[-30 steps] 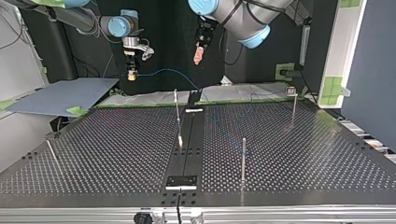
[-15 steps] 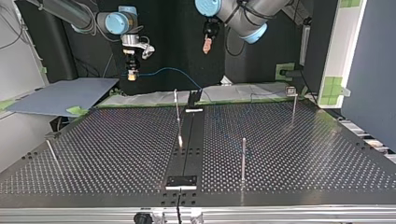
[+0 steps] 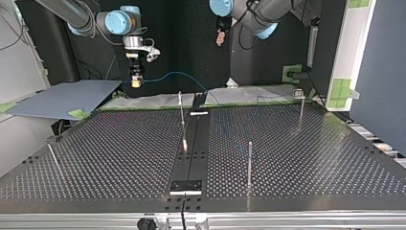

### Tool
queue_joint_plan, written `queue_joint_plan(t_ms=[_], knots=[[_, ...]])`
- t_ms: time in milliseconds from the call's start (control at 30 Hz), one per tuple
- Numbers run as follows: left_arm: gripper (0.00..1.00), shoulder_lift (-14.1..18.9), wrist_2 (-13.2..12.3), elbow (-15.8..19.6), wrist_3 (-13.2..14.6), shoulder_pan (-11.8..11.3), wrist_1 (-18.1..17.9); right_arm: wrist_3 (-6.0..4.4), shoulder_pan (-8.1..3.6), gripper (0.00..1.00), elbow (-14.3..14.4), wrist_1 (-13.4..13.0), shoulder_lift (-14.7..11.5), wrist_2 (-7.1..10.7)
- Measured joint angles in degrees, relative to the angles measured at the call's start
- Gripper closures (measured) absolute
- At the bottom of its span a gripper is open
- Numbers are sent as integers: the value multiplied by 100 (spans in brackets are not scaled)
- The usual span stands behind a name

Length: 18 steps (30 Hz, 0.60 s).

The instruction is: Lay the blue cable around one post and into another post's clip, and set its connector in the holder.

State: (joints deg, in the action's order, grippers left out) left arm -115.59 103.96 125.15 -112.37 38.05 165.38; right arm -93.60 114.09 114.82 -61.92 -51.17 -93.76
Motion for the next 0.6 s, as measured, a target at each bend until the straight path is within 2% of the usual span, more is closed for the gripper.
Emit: queue_joint_plan(t_ms=[267,600], knots=[[0,-87,-257,-37,-384,-44,-410,38,184,98,62,-25,-55,-16],[0,-95,-255,-255,-558,-145,-904,81,418,98,192,-139,-57,-103]])
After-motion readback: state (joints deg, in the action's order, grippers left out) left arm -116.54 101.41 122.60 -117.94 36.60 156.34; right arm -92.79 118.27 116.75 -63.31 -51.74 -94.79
